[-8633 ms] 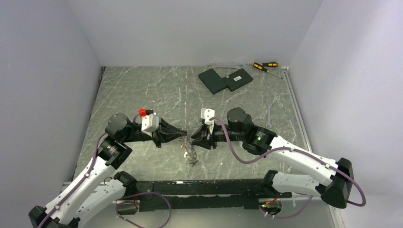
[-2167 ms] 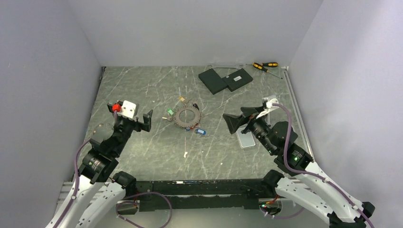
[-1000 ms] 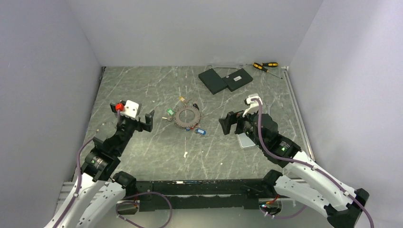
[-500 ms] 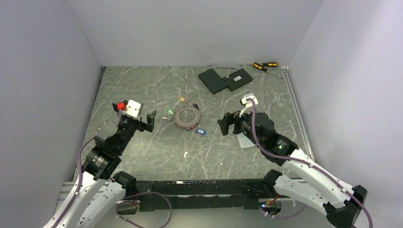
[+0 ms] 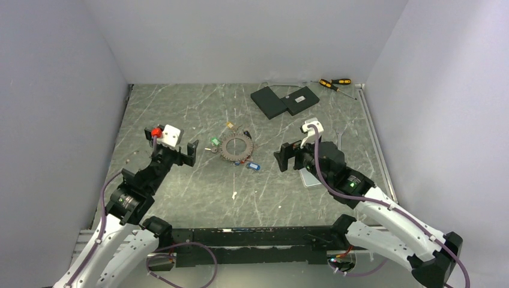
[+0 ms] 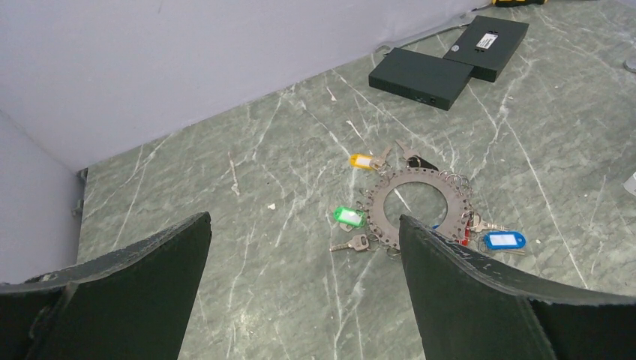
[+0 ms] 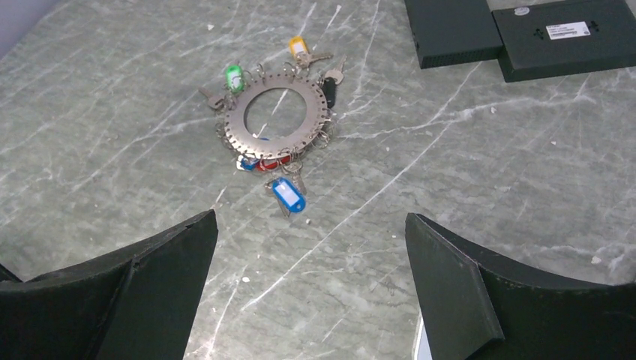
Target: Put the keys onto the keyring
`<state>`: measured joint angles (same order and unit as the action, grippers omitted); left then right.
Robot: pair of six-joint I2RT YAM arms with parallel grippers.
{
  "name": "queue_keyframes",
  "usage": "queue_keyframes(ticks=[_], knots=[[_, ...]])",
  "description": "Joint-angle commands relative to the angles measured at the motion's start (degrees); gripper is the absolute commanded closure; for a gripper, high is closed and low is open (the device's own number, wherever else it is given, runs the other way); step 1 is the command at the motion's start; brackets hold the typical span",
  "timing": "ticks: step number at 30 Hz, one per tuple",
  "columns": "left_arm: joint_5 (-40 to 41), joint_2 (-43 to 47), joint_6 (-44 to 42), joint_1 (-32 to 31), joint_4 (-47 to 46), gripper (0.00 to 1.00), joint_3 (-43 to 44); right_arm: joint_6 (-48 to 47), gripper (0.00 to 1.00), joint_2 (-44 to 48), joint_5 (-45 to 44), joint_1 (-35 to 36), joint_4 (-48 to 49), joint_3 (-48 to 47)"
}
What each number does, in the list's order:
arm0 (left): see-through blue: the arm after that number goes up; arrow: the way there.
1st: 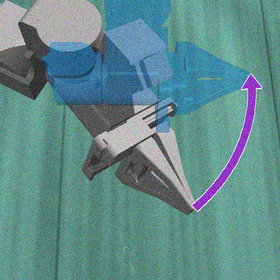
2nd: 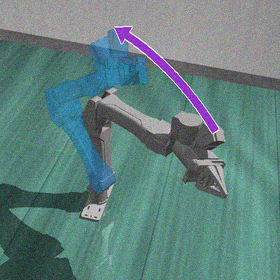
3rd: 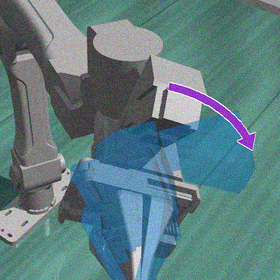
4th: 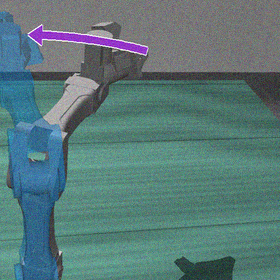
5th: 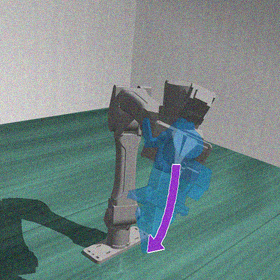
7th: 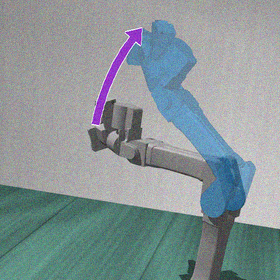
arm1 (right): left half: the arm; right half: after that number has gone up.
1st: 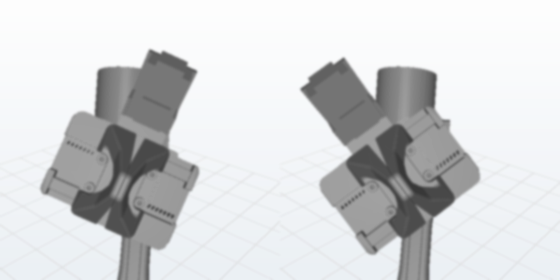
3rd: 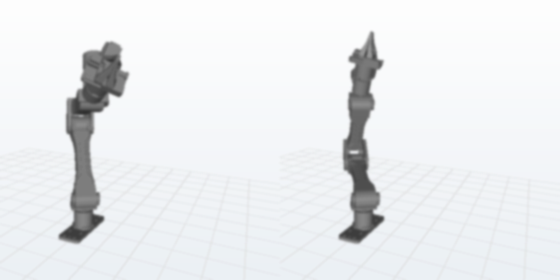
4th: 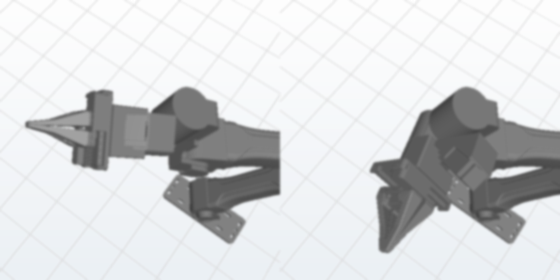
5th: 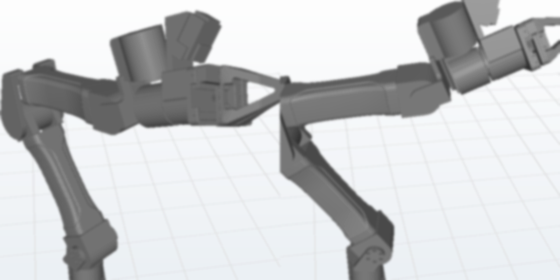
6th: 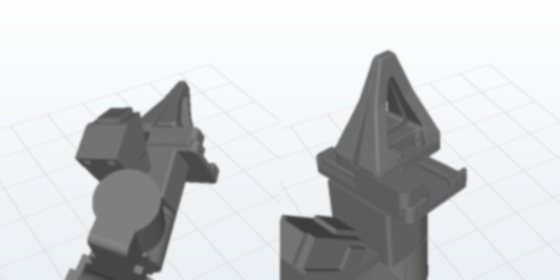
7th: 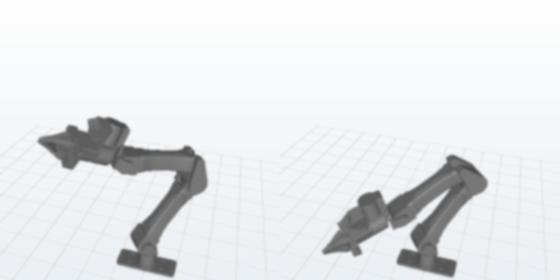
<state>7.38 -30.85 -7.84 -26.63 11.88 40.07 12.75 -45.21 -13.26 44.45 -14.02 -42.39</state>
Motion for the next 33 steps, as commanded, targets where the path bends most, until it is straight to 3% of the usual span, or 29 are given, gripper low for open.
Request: queue_keyframes(ticks=[1, 6, 10, 13, 17, 24, 29, 33], knots=[[0.4, 0.4, -1.0, 0.3, -1.7, 0.01, 0.2, -1.6, 0.0, -1.7, -0.5, 0.1, 2.1, -3.3], [1.0, -0.2, -0.8, 0.3, -1.3, 0.01, 0.5, -0.5, 0.0, -0.8, -4.4, 0.1, 2.6, -3.0], [0.4, -0.2, -0.2, 0.3, -1.7, 0.01, 0.3, -3.0, 0.0, 1.3, 2.8, 0.0, 3.5, -1.7], [-1.1, -0.4, 1.7, 0.3, -5.0, 0.01, -1.1, -0.2, 0.0, 1.8, -1.9, 0.1, 2.5, -2.0], [3.4, -2.2, 10.2, 0.3, -11.4, 0.01, -2.9, -4.0, 0.01, 3.1, 6.6, 0.1, 4.0, -1.4], [10.0, -5.2, 24.7, 0.3, -9.5, 0.01, 1.0, -3.0, 0.0, 5.4, 1.0, 0.1, 5.3, -1.2], [7.9, -3.0, 25.9, 0.3, -10.7, 0.01, 0.8, -2.9, 0.01, 5.9, 1.8, 0.0, 4.7, -1.2], [5.6, -2.0, 21.6, 0.3, -13.1, 0.01, 0.2, -2.9, 0.0, 6.5, 2.5, 0.0, 4.2, -1.2]])
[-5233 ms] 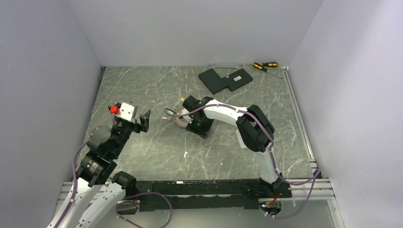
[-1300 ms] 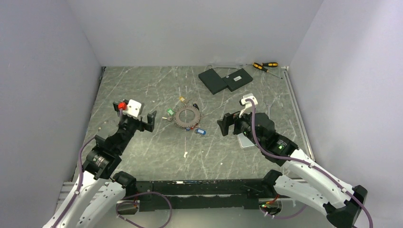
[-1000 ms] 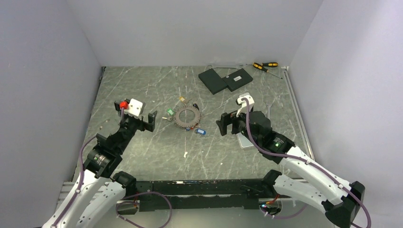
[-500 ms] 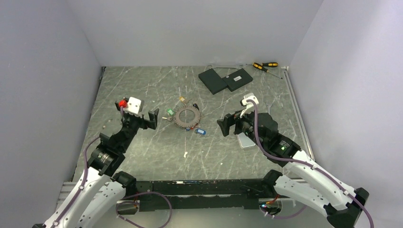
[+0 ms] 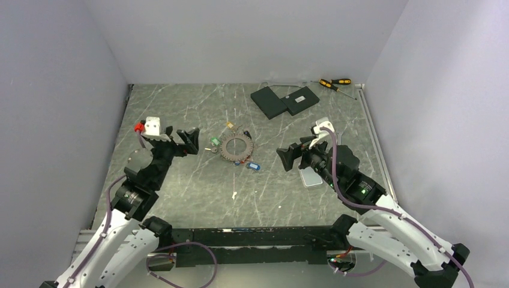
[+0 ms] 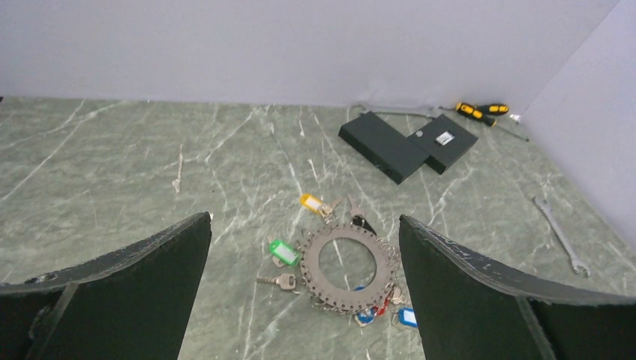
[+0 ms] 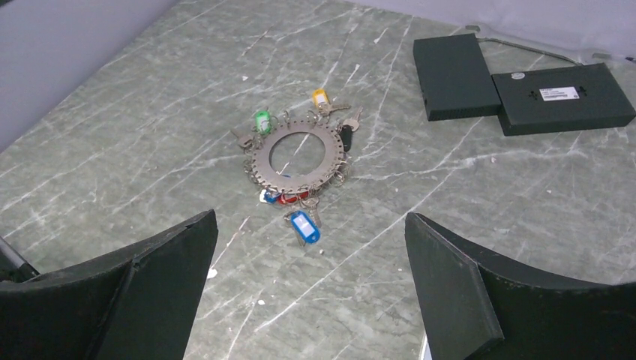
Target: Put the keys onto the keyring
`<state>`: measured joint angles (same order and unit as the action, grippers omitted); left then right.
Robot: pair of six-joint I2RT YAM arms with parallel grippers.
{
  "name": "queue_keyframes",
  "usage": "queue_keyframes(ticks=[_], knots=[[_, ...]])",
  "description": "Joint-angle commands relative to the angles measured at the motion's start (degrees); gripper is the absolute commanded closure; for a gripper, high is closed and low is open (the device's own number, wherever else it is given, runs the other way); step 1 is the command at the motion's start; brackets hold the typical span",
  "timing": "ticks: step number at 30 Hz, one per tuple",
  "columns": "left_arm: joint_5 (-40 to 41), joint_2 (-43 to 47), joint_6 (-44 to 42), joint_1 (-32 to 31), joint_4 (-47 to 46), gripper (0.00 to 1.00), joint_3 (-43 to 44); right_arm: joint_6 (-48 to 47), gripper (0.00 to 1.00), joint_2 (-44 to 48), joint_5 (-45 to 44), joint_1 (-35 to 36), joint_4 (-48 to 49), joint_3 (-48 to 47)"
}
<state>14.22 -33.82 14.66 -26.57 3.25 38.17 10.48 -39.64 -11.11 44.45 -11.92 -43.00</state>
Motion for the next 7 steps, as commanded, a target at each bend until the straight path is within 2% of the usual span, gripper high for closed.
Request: queue_keyframes(ticks=[1, 7], knots=[[-0.8, 0.8, -0.6, 0.2, -3.8, 0.01, 2.4, -0.7, 0.0, 1.4, 0.3, 0.0, 2.2, -0.4], [-2.4, 2.1, -0.9, 0.2, -5.5, 0.01, 0.9, -0.8, 0.0, 1.9, -0.2, 0.1, 2.0, -0.3]])
